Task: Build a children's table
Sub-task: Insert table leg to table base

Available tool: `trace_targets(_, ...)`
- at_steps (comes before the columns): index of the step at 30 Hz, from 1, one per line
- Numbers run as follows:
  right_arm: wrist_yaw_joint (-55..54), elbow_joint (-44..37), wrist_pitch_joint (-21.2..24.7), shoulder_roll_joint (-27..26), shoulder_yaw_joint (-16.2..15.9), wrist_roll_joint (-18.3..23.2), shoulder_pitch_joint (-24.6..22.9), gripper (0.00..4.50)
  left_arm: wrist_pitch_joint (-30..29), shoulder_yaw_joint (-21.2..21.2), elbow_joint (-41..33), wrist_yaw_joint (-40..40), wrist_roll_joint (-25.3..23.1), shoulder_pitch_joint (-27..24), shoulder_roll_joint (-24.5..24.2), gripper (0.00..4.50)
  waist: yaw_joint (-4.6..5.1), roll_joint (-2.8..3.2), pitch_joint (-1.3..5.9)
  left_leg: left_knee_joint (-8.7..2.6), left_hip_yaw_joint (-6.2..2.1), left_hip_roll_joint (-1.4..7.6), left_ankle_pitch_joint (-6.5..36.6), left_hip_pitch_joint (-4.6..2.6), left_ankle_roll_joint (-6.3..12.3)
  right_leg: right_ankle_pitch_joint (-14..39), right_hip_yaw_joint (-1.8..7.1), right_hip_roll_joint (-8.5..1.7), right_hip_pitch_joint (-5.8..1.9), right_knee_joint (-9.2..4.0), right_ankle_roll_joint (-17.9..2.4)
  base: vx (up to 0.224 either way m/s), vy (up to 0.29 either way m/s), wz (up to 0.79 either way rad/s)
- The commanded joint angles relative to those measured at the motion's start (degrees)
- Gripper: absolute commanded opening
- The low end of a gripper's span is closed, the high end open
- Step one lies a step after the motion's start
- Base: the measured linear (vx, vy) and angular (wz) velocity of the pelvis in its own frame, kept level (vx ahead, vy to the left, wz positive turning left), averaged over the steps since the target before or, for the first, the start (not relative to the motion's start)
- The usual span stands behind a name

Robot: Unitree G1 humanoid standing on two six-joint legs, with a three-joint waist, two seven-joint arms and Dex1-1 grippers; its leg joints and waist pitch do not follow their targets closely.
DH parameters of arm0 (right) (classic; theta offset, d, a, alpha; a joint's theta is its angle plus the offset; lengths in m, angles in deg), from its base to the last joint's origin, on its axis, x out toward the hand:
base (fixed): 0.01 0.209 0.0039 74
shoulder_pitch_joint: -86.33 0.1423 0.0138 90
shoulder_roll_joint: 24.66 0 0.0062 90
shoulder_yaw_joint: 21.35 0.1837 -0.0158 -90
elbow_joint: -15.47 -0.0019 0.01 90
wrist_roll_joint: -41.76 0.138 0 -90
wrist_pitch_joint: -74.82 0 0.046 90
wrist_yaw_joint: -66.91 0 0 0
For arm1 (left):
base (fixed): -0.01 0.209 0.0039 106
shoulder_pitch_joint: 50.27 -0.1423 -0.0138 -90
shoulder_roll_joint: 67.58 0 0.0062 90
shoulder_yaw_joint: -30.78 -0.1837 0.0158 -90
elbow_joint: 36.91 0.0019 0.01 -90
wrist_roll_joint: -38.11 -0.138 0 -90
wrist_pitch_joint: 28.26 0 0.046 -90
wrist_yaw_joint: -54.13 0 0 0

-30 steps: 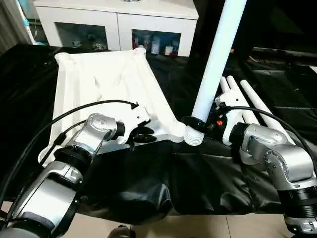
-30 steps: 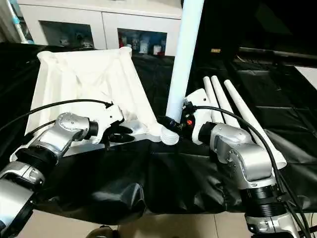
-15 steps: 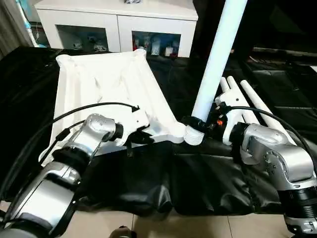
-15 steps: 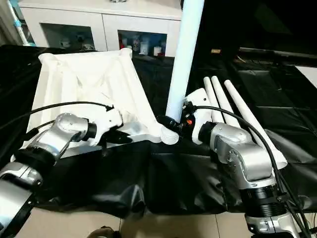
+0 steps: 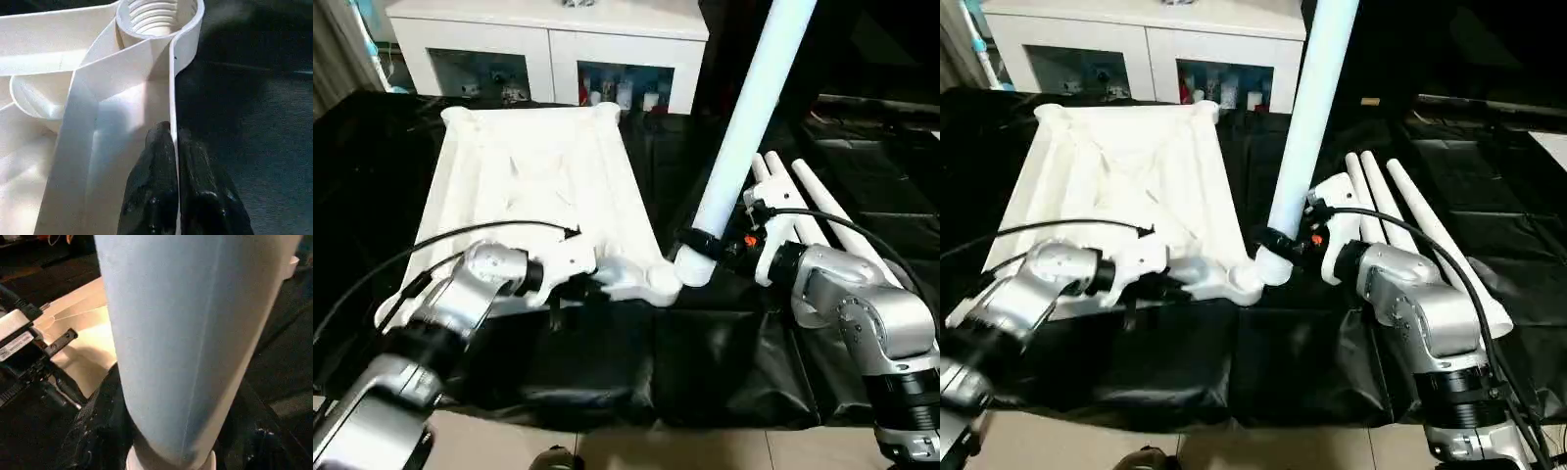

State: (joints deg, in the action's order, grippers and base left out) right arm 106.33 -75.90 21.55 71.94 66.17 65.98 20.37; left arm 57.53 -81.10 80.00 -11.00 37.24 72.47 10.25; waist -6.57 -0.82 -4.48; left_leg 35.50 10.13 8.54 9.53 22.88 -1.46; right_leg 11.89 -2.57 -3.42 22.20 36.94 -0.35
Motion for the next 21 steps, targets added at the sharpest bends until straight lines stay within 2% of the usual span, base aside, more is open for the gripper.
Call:
trace_targets(1, 0.8, 1.2, -0.8, -0.3, 1.0, 0.8, 0.2, 1.87, -0.5, 0.3, -1.7, 0.8, 0.6, -1.3, 0.9, 0.08, 0.14, 0.43, 4.15, -5.19, -2.03, 5.05, 16.0, -2.06, -2.01, 10.2, 3.09, -6.31, -1.61, -4.59, -13.9, 0.0, 0.0, 0.0)
trace_targets(4, 1.6, 3.0, -1.1, -0.8, 0.4, 0.7, 0.9, 1.87, 1.5, 0.4, -1.6, 2.8, -0.6, -2.1, 1.1, 0.08, 0.27, 0.38, 3.98, -5.28, -2.13, 4.98, 17.5, -2.14, -2.22, 13.4, 3.15, -6.31, -1.44, -5.02, -13.1, 0.0, 0.0, 0.0)
trace_targets(6, 2.5, 4.0, -0.9, -0.9, -0.5, 0.7, 1.7, 1.87, 2.2, 0.9, -2.8, 3.7, 0.0, -2.9, 1.5, 0.08, 0.39, 0.06, 3.85, -5.41, -2.14, 5.07, 17.5, -2.13, -2.22, 14.2, 3.17, -6.27, -1.36, -5.1, -12.6, 0.0, 0.0, 0.0)
trace_targets(13, 4.1, 6.8, -1.7, -1.5, -1.7, -0.2, 3.8, 1.87, 2.7, 2.8, -4.5, 3.6, 2.4, -4.0, 3.1, 0.08, 0.43, -0.13, 3.78, -5.31, -1.98, 4.98, 15.8, -2.07, -1.3, 14.0, 3.19, -6.21, -1.19, -5.11, -12.3, 0.0, 0.0, 0.0)
trace_targets(21, 4.3, 9.9, -3.9, -3.1, -3.2, -2.2, 5.7, 1.87, 3.1, 2.7, -3.8, 2.8, 1.8, -4.2, 3.8, 0.08, 0.57, -0.22, 3.68, -5.44, -1.96, 4.95, 16.3, -2.02, -1.31, 15.4, 3.26, -6.24, -1.1, -5.25, -11.8, 0.0, 0.0, 0.0)
